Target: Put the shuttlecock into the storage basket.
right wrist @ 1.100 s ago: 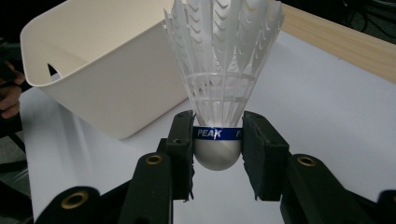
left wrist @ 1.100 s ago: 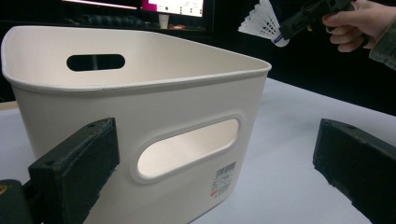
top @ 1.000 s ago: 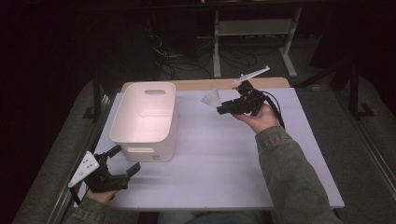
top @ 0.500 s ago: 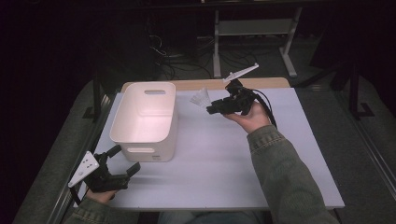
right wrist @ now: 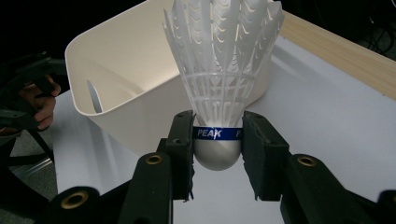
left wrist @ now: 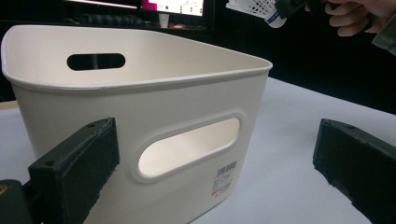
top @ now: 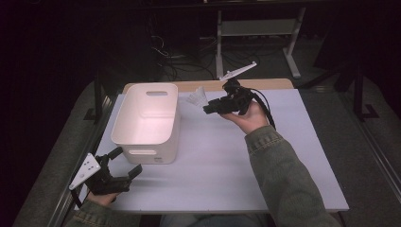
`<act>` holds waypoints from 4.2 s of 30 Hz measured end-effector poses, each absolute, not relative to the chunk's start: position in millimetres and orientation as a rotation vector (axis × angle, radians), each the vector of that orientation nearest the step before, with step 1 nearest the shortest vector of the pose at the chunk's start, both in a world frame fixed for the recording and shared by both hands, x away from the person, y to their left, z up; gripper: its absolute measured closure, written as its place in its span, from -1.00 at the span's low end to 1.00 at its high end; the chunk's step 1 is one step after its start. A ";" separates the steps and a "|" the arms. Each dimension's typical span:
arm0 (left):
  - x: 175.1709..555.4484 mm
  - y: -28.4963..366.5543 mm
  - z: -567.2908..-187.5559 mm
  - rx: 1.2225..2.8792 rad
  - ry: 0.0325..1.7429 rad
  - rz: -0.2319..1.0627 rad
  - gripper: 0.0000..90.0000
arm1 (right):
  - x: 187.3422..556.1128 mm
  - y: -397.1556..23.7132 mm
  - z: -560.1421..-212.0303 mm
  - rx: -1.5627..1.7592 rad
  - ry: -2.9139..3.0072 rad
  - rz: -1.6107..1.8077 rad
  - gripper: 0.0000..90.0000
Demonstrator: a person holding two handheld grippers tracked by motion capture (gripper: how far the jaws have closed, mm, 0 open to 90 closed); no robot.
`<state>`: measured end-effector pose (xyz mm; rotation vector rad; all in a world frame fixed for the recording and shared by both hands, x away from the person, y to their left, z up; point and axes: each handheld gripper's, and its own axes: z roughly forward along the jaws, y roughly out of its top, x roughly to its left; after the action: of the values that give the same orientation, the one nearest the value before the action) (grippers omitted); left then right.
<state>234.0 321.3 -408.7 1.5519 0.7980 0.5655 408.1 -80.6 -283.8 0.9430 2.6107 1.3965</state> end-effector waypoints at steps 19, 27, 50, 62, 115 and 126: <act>234.3 321.0 -408.9 1.546 0.792 0.565 -1.00 | 405.4 -57.9 -277.4 0.893 2.641 1.420 0.42; 234.2 321.0 -408.9 1.544 0.794 0.565 -1.00 | 405.1 -47.9 -274.3 0.851 2.654 1.422 0.42; 234.2 320.3 -408.9 1.538 0.790 0.564 -1.00 | 400.3 -18.5 -274.4 0.793 2.708 1.414 0.42; 233.6 320.2 -408.5 1.534 0.792 0.561 -1.00 | 399.3 -3.7 -274.0 0.778 2.737 1.417 0.42; 234.8 322.7 -408.3 1.551 0.773 0.574 -1.00 | 408.1 58.6 -283.3 0.637 2.817 1.398 0.42; 233.8 321.5 -408.5 1.541 0.790 0.561 -1.00 | 411.7 68.6 -294.8 0.649 2.849 1.377 0.42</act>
<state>233.8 321.5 -408.5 1.5407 0.7897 0.5606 411.7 68.6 -294.8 0.6493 2.8491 1.3771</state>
